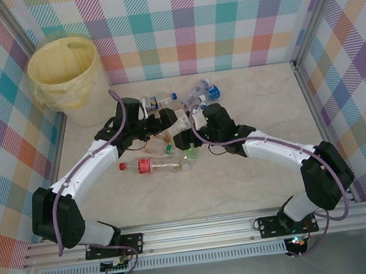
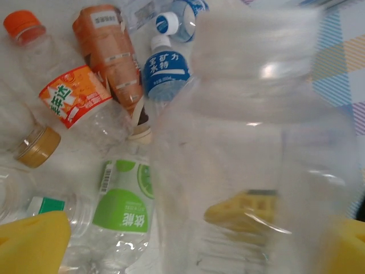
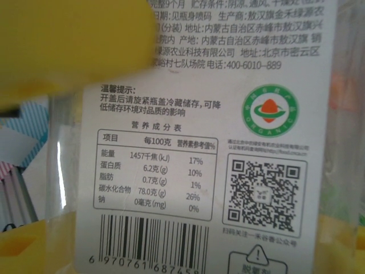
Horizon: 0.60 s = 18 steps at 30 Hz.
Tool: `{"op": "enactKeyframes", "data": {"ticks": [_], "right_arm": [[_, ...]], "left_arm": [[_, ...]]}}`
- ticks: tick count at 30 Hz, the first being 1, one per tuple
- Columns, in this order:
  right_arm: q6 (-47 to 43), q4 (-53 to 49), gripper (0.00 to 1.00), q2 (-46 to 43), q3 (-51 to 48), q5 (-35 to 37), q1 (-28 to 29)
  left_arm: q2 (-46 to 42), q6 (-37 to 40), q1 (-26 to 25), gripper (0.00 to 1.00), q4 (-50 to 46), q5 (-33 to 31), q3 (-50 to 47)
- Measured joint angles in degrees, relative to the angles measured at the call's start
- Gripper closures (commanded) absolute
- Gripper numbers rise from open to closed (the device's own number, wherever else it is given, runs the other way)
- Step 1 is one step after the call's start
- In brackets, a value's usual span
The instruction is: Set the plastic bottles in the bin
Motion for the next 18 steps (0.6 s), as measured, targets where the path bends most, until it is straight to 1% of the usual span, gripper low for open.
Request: {"op": "enactKeyframes", "data": {"ticks": [3, 8, 10, 12, 14, 18], "right_arm": [[-0.04, 0.59, 0.43, 0.26, 0.81, -1.27, 0.26], [-0.2, 0.85, 0.42, 1.42, 1.6, -2.78, 0.72], [-0.2, 0.87, 0.4, 1.7, 1.68, -3.34, 0.87], [-0.22, 0.87, 0.38, 1.84, 1.79, -4.02, 0.94], [-0.24, 0.7, 0.34, 2.1, 2.16, -4.79, 0.92], [-0.63, -0.59, 0.2, 3.34, 4.42, -6.01, 0.85]], "left_arm": [[0.35, -0.15, 0.0, 0.05, 1.4, 1.57, 0.0], [1.68, -1.38, 0.0, 0.27, 4.42, 3.56, 0.0], [2.23, -1.77, 0.0, 0.34, 5.35, 4.55, 0.04], [2.67, -2.23, 0.0, 0.38, 5.97, 5.27, 0.09], [2.67, -2.49, 0.0, 0.39, 5.95, 5.6, 0.09], [2.64, -3.17, 0.07, 0.41, 6.14, 5.38, 0.09]]}}
